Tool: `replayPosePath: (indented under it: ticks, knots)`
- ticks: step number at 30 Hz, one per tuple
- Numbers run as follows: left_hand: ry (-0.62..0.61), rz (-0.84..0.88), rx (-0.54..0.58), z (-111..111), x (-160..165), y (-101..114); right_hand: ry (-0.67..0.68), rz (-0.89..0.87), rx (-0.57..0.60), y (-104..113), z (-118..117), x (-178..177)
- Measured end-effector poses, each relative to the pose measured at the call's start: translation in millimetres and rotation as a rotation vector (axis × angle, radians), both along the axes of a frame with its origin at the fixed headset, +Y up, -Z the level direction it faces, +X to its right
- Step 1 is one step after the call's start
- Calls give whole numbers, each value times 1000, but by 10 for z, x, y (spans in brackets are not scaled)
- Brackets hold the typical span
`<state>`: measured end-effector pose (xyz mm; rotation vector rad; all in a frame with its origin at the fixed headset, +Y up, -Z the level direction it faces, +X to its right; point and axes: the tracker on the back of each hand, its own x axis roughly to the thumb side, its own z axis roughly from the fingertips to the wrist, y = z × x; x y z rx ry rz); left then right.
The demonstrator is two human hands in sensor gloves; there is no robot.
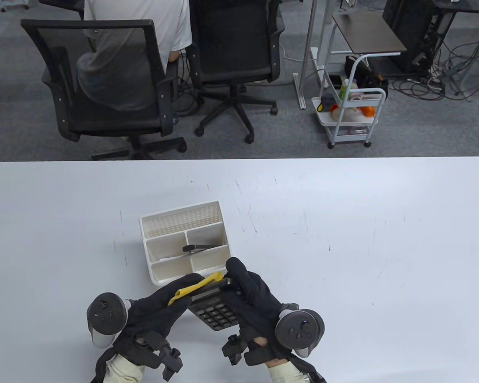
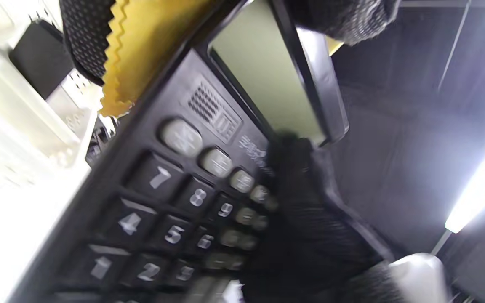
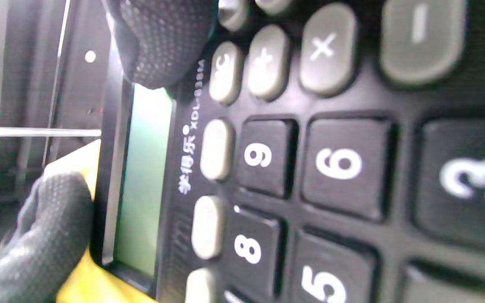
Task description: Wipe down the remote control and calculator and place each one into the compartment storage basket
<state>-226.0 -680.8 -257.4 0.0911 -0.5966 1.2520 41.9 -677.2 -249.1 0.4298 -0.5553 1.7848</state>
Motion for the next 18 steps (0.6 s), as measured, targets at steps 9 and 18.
replayPosePath:
  ticks: [9,18]
  knots:
    - [14,-7,-5,-32,-57,15,78,-194,-60,100,-113,-121]
    - [289,-82,130,48,-243,193,5,368,79,715,-185,-203]
